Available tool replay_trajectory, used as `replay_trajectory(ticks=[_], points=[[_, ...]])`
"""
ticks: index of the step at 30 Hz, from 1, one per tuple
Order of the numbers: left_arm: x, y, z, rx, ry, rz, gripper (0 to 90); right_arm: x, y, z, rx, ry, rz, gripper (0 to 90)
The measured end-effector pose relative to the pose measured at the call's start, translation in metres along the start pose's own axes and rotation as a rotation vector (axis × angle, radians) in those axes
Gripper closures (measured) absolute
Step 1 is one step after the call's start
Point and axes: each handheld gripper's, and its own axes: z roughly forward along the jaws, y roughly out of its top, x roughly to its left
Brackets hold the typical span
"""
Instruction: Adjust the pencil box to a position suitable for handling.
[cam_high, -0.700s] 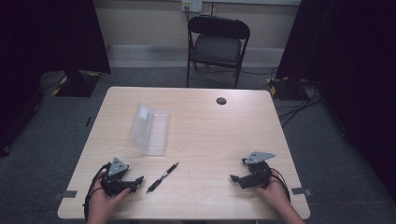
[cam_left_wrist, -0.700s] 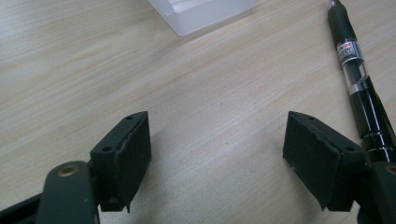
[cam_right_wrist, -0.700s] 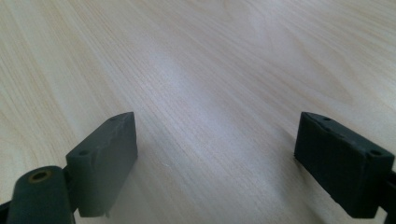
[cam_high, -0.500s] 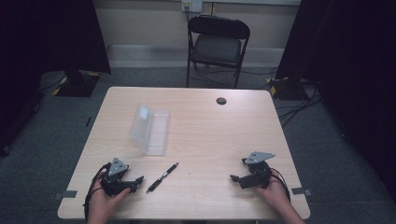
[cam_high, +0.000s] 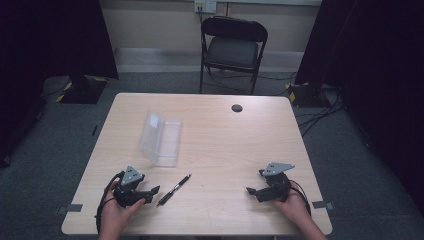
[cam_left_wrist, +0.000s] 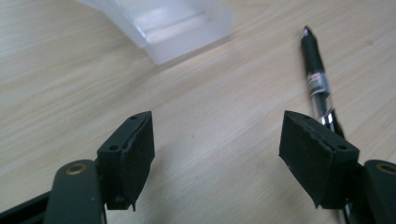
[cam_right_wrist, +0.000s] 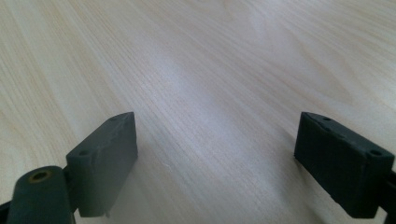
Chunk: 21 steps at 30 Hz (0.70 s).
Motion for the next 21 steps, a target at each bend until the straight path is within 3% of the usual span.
replay_trajectory(ticks=[8, 21], points=[[-0.002, 0.005, 0.0, 0.006, -0.019, -0.021, 26.5, 0.0, 0.0, 0.0, 0.0, 0.0, 0.0, 12.3], [-0.008, 0.02, 0.001, -0.002, -0.032, -0.009, 26.7, 0.0, 0.0, 0.0, 0.0, 0.0, 0.0, 12.4]])
